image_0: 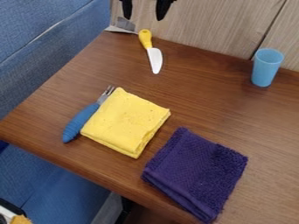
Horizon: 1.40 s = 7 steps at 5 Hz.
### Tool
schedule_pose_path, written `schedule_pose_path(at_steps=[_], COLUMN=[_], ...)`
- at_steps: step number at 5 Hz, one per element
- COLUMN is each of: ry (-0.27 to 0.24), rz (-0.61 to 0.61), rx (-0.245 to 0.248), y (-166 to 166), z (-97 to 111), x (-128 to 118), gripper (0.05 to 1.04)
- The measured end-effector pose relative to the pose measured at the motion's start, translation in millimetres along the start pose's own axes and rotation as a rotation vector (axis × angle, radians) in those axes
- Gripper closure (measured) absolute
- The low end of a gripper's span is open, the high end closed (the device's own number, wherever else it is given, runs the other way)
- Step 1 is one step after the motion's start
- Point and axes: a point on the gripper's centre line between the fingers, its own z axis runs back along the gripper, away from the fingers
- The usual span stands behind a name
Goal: Move the purple cloth to the left side of the blue glass
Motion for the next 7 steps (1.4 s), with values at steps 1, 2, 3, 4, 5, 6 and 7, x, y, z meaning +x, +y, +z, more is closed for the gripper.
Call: schedule_pose_path(at_steps=[1,2,3,4,5,6,7], ry=[0.031,0.002,0.025,0.017,0.056,0.103,0.115], rz=[-0.01,-0.04,-0.058,-0.099,-0.137,-0.231,-0.306], rx=[0.02,0.032,-0.069,-0.103,-0.204,-0.254,-0.255], y=[-0.8,-12.9,-21.4,-19.5,-20.4,-22.0,-13.7], z=[-15.5,-17.3,7.3,23.3,45.6,60.4,67.5], x=[-10.9,-46.2,-58.6,-73.4,-105.8,-144.4,-179.7], gripper=[0.083,0.083,0.083,0.083,0.083,0.083,0.083])
